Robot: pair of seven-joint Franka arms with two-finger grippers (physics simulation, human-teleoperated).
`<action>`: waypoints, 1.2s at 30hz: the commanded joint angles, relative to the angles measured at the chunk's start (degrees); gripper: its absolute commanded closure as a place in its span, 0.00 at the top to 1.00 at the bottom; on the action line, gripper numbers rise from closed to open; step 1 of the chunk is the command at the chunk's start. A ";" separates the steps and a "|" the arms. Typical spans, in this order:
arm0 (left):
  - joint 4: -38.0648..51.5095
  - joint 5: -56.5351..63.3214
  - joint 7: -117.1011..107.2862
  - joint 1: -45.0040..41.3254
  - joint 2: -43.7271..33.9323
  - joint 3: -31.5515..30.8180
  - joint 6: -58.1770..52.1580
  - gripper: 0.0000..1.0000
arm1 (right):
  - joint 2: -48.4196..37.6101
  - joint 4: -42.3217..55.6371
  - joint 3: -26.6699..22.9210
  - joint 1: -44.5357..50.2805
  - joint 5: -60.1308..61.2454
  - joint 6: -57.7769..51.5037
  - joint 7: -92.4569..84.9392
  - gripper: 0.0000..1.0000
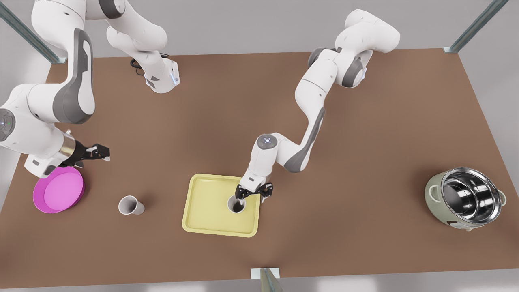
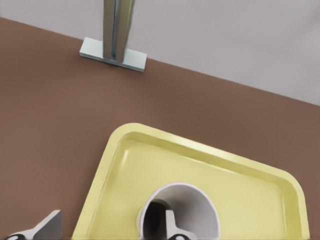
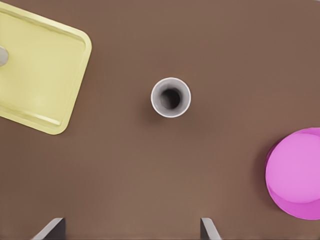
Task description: Use the left arm to pick up the white IKEA cup from the tray and place it on the middle-left position; use the right arm to pick up the white IKEA cup from the tray and place it on the middle-right position
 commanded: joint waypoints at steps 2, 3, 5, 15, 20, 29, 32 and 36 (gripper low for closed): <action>0.12 0.09 -2.95 -0.05 0.61 0.00 1.45 1.00 | 1.42 0.54 -0.01 -0.70 -0.18 -0.02 4.19 1.00; 0.12 0.09 -2.51 -0.14 1.13 -0.09 1.36 1.00 | 1.42 1.50 -0.01 -1.67 -0.18 -0.02 4.10 1.00; 1.35 0.09 -2.50 -0.14 1.92 -0.09 1.53 1.00 | 1.42 1.59 -0.01 -1.67 -0.18 -0.02 4.01 1.00; 1.36 2.20 -0.13 -0.58 2.98 -0.09 -0.58 0.99 | 2.03 1.77 -0.01 -2.46 -0.27 0.25 4.19 1.00; 1.36 2.12 -0.13 -0.67 2.80 -0.09 -1.98 0.69 | 2.29 1.77 -0.01 -2.46 -0.36 0.25 4.19 1.00; 1.79 0.71 -3.47 -0.49 2.10 -0.35 -2.77 0.09 | 2.21 1.77 0.17 -2.37 -0.36 0.16 4.19 1.00; 2.32 0.62 -5.76 -0.23 1.84 -0.44 -2.51 0.05 | 2.21 1.77 0.17 -2.37 -0.36 0.24 4.19 1.00; 2.15 -2.10 -5.93 -0.14 -3.43 -0.44 -13.93 0.05 | 2.91 2.12 0.17 -2.37 -0.09 1.30 4.19 1.00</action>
